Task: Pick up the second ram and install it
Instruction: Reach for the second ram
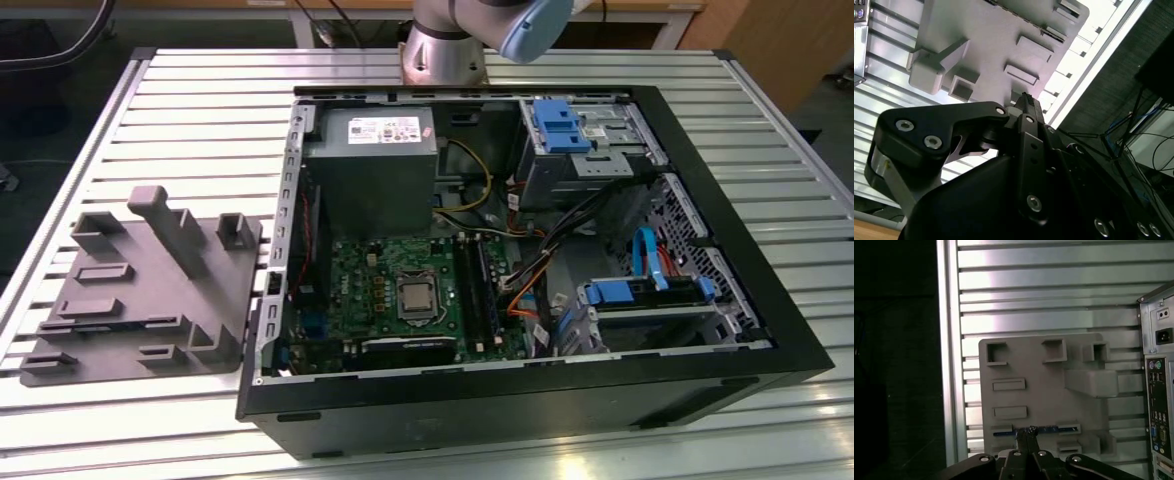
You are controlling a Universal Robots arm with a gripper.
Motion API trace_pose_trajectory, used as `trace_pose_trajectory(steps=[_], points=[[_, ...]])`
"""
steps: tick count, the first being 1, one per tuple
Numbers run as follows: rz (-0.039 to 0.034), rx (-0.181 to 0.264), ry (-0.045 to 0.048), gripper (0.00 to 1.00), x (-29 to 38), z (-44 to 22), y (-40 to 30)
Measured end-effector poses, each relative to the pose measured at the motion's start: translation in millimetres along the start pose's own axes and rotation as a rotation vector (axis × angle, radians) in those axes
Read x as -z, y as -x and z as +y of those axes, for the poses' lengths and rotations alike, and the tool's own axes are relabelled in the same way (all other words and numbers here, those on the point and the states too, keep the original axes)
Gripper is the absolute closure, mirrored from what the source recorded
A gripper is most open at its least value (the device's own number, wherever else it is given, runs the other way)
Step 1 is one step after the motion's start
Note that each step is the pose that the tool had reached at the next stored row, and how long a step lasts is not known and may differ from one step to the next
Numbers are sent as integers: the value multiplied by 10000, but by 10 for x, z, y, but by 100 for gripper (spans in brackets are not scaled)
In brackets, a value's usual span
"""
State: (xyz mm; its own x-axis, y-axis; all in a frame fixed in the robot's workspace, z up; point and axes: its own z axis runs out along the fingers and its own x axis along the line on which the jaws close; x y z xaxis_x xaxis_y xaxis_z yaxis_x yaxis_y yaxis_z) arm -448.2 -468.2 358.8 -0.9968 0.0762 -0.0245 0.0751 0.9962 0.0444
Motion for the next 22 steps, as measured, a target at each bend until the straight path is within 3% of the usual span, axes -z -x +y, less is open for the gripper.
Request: trace_pose_trajectory(steps=[22], points=[[-1,0,1,89,-107,-64,-31]])
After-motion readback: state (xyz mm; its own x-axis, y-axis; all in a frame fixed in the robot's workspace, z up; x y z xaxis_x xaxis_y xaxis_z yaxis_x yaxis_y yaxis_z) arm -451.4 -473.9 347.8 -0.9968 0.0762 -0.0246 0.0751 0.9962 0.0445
